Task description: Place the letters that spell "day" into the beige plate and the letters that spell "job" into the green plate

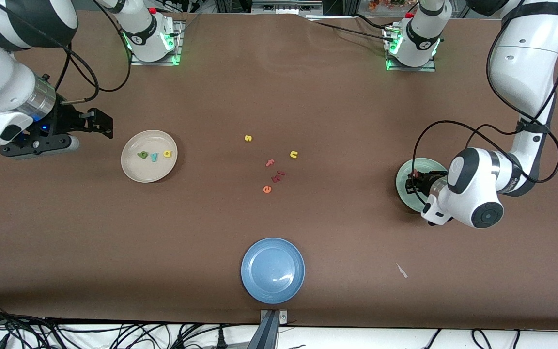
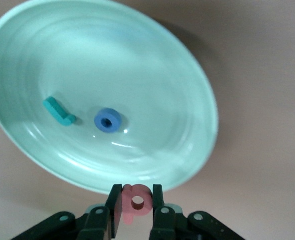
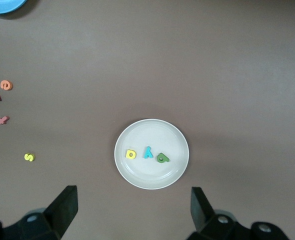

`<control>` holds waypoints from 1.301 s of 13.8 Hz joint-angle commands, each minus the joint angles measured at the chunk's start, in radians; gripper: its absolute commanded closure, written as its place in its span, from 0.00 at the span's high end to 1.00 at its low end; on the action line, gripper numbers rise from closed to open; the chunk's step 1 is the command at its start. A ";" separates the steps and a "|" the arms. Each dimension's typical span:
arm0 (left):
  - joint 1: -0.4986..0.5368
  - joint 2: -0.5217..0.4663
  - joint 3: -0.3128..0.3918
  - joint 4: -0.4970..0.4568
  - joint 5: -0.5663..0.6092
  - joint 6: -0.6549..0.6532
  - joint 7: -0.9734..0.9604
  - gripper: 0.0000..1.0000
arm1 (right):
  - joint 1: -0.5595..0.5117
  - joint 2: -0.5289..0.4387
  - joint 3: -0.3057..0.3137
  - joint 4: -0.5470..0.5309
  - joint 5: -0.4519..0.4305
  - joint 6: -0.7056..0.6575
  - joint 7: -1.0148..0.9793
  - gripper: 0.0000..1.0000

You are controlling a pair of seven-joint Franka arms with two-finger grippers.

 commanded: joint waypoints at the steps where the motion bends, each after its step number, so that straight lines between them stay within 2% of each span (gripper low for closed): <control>1: 0.025 -0.043 -0.010 -0.105 0.024 0.068 0.052 0.06 | -0.100 -0.030 0.076 -0.036 -0.010 0.006 0.009 1.00; 2: 0.034 -0.040 -0.010 -0.107 0.024 0.080 0.058 0.08 | -0.114 -0.034 0.083 -0.039 -0.008 0.008 0.009 1.00; 3: 0.045 -0.040 -0.010 -0.107 0.024 0.082 0.065 0.21 | -0.115 -0.040 0.084 -0.039 -0.010 0.009 0.003 1.00; 4: 0.049 -0.043 -0.010 -0.106 0.024 0.083 0.069 0.47 | -0.117 -0.068 0.082 -0.041 -0.022 0.005 0.001 1.00; 5: 0.052 -0.047 -0.010 -0.099 0.024 0.082 0.077 0.80 | -0.131 -0.092 0.080 -0.052 -0.025 0.000 0.000 1.00; 6: 0.054 -0.062 -0.010 -0.095 0.024 0.082 0.078 0.99 | -0.138 -0.112 0.082 -0.074 -0.028 -0.001 0.001 1.00; 8: 0.069 -0.113 -0.012 -0.083 0.022 0.083 0.080 1.00 | -0.146 -0.140 0.077 -0.104 -0.018 0.019 0.010 1.00; 11: 0.071 -0.229 -0.012 -0.035 0.024 0.080 0.117 1.00 | -0.143 -0.119 0.034 -0.098 -0.011 0.036 0.061 1.00; 16: 0.063 -0.409 -0.018 0.003 0.024 0.074 0.114 1.00 | -0.143 -0.106 0.036 -0.095 -0.013 0.045 0.064 1.00; 18: 0.057 -0.441 -0.028 0.005 0.024 0.062 0.115 1.00 | -0.143 -0.108 0.036 -0.095 -0.013 0.040 0.064 1.00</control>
